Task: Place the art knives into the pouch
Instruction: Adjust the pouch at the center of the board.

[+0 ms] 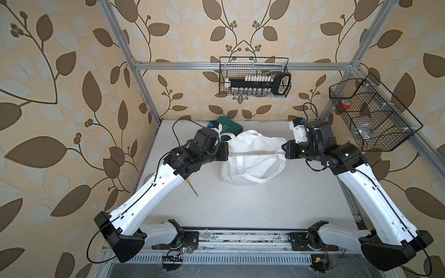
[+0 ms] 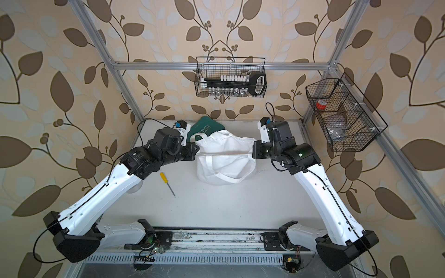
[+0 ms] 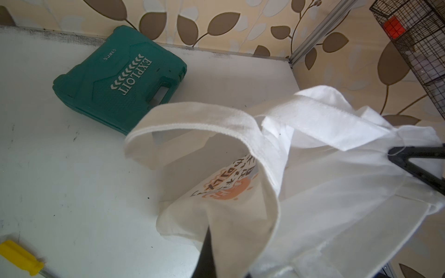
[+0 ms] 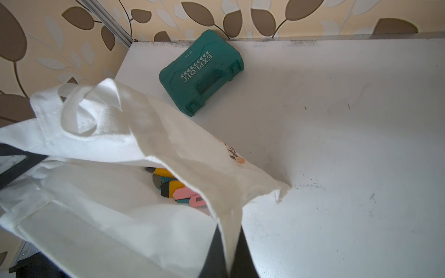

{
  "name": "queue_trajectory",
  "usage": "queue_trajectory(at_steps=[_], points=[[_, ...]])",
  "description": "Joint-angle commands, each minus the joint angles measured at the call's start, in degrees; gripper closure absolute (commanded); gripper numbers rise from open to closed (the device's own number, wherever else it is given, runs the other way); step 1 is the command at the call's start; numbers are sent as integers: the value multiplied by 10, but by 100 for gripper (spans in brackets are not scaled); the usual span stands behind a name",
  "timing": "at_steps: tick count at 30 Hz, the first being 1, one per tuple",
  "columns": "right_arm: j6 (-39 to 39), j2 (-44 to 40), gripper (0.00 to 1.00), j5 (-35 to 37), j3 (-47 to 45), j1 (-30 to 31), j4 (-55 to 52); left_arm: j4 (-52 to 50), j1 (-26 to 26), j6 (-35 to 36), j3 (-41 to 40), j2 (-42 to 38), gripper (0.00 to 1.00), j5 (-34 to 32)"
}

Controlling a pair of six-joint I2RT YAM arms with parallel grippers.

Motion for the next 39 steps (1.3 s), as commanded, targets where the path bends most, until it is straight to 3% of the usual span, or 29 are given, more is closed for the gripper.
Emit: queue_trajectory(at_steps=[1, 5, 6, 7, 9, 10, 13, 15, 20, 24, 29, 35, 39], points=[[-6, 28, 100, 21, -16, -13, 17, -9, 27, 22, -16, 22, 100, -56], [-15, 49, 100, -30, -34, -17, 57, 2, 34, 11, -47, 51, 100, -59], [-18, 49, 89, -49, -42, -18, 71, 4, 35, 7, -56, 54, 100, -64], [-23, 50, 68, -68, -45, -18, 79, 4, 35, 1, -66, 56, 100, -66], [-28, 48, 40, -71, -48, -18, 91, 3, 35, -13, -82, 55, 100, -55], [-33, 43, 30, -71, -50, -19, 98, 5, 35, -20, -93, 52, 100, -45], [-42, 28, 13, -70, -62, -26, 126, 17, 34, -35, -135, 40, 100, -17], [-50, 19, 10, -95, -82, -39, 157, 19, 34, -41, -158, 31, 100, -12], [-72, 9, 14, -192, -134, -79, 236, 16, 34, -45, -200, 7, 100, -12], [-134, 12, 14, -208, -143, -87, 253, 16, 33, -47, -216, -4, 100, -5], [-171, 27, 6, -229, -154, -111, 295, 9, 31, -45, -222, 1, 100, -1], [-166, 0, 2, -318, -222, -186, 395, 4, 27, -43, -225, -7, 100, 6], [-181, 34, 2, -413, -217, -196, 418, -3, 26, -38, -220, 1, 100, 7]])
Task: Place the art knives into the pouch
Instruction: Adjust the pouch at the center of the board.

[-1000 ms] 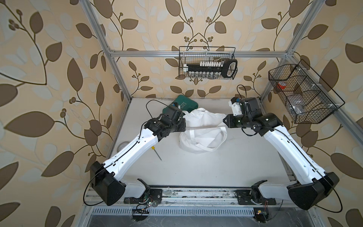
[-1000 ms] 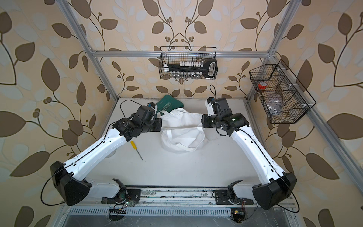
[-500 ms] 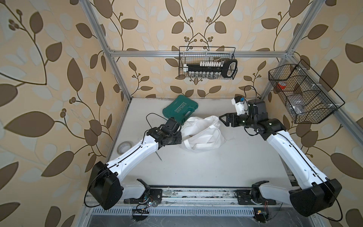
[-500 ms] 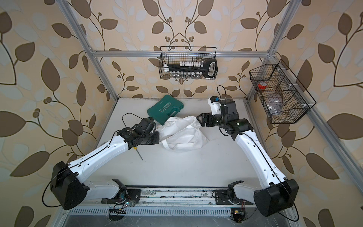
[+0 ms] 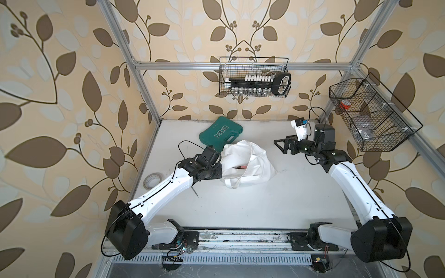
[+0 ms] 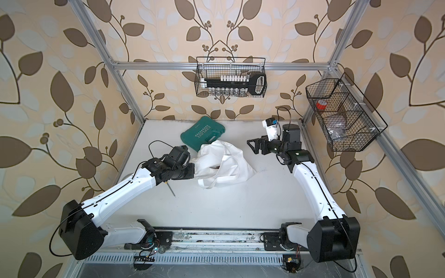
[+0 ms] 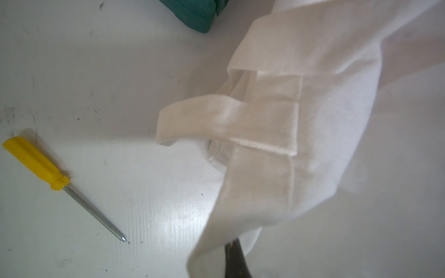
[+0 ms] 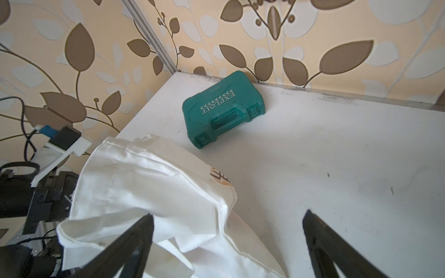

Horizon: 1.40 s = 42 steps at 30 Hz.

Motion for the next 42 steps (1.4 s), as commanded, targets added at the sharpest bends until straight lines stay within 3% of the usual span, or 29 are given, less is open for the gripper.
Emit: queue_trajectory(at_steps=[1, 6, 11, 18, 23, 33, 36, 38, 40, 41, 42], points=[[-32, 26, 2, -119, 5, 0, 56, -14, -3, 3, 1, -10, 100, 10], [-90, 67, 2, -167, 3, 15, 83, -12, -10, 0, -6, -15, 100, 13], [-163, 145, 2, -124, 60, 78, 37, -9, -17, -2, -12, -14, 100, 15], [-223, 244, 2, -130, 154, 141, -28, -15, -32, -2, -10, -13, 100, 5], [-286, 279, 2, -72, 209, 214, -129, -13, -33, -3, -20, -17, 100, -3], [-324, 284, 11, 71, 199, 309, -165, -2, -33, -7, -37, -23, 100, -12], [-319, 295, 25, 92, 206, 311, -161, 2, -33, -11, -44, -25, 100, -9], [-308, 300, 44, 102, 208, 312, -149, 2, -33, -12, -46, -26, 100, -8], [-296, 308, 70, 113, 215, 314, -136, -1, -33, -12, -45, -28, 100, -11], [-291, 312, 77, 115, 219, 314, -134, -2, -33, -12, -45, -30, 100, -12], [-286, 317, 91, 116, 227, 314, -134, -3, -33, -12, -45, -31, 100, -14]])
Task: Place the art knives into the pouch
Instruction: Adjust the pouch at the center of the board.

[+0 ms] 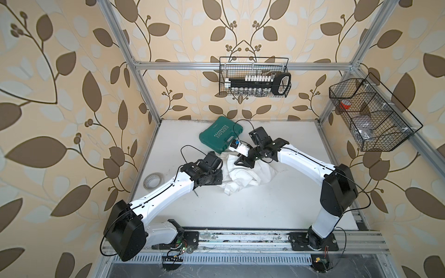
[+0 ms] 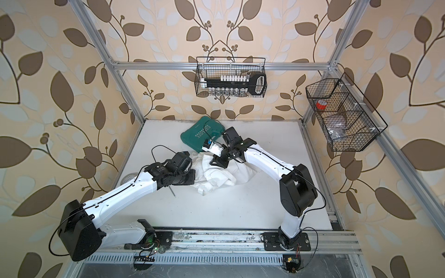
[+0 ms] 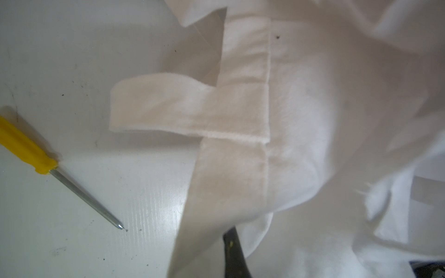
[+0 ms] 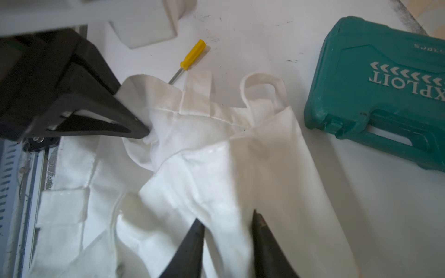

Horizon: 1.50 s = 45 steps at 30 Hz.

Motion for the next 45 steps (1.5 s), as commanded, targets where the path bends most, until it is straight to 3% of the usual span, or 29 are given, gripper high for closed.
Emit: queue_trajectory(at_steps=[1, 8, 15, 18, 25, 27, 30, 32, 38, 45], points=[[21, 19, 100, 29, 36, 2, 4, -10, -6, -5, -1, -21, 100, -13], [92, -57, 100, 92, 17, -41, 28, -25, -6, -11, 39, -14, 100, -38], [267, -234, 100, 216, -94, -202, 79, -16, 22, 14, 133, 40, 100, -95], [315, -291, 100, 219, -161, -237, 118, 5, 54, 12, 160, 74, 100, -89], [320, -385, 100, 117, -275, -237, 214, 45, 81, -6, 189, 133, 100, -82], [316, -410, 100, 92, -286, -237, 230, 57, 81, -11, 185, 137, 83, -86], [317, -432, 100, 41, -292, -236, 246, 77, 81, -8, 175, 141, 46, -101], [319, -435, 100, 10, -292, -235, 251, 97, 81, 1, 166, 138, 35, -114], [324, -429, 100, -33, -288, -235, 250, 278, 118, 86, 74, 89, 24, -86], [324, -420, 100, -58, -286, -235, 260, 377, 191, 126, 62, 62, 21, 71]])
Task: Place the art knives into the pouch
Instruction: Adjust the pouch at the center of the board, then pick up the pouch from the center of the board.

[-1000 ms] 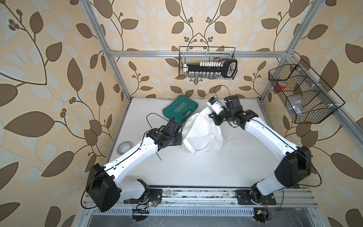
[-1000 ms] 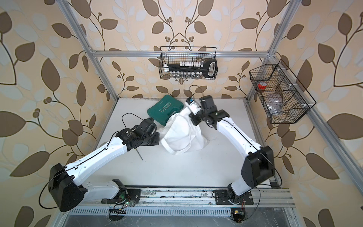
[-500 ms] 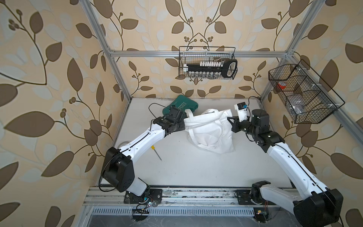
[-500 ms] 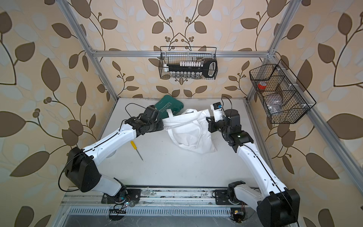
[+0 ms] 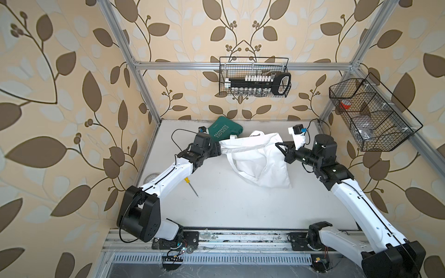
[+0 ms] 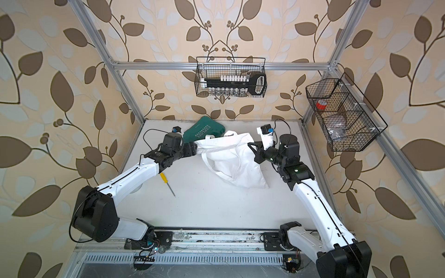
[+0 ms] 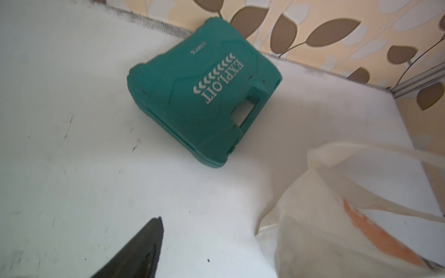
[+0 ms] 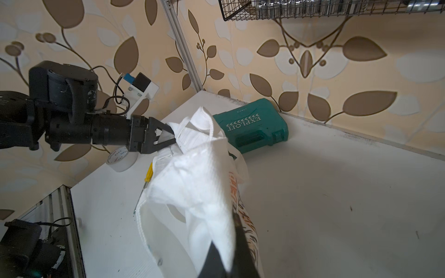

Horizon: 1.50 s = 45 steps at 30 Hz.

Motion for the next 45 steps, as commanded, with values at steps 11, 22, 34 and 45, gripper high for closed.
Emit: queue_trajectory(at_steps=[11, 22, 34, 45], points=[[-11, 11, 100, -49, 12, -3, 32, 123, 27, 100, 9, -48, 18, 295], [-8, 22, 100, -42, 13, -42, 34, 223, 99, 120, -58, -44, 21, 382], [18, 31, 100, -118, 3, -83, 65, 298, 159, 156, -66, 17, 16, 521], [20, 30, 100, -118, 5, -89, 63, 358, 164, 175, -124, 50, 19, 491]])
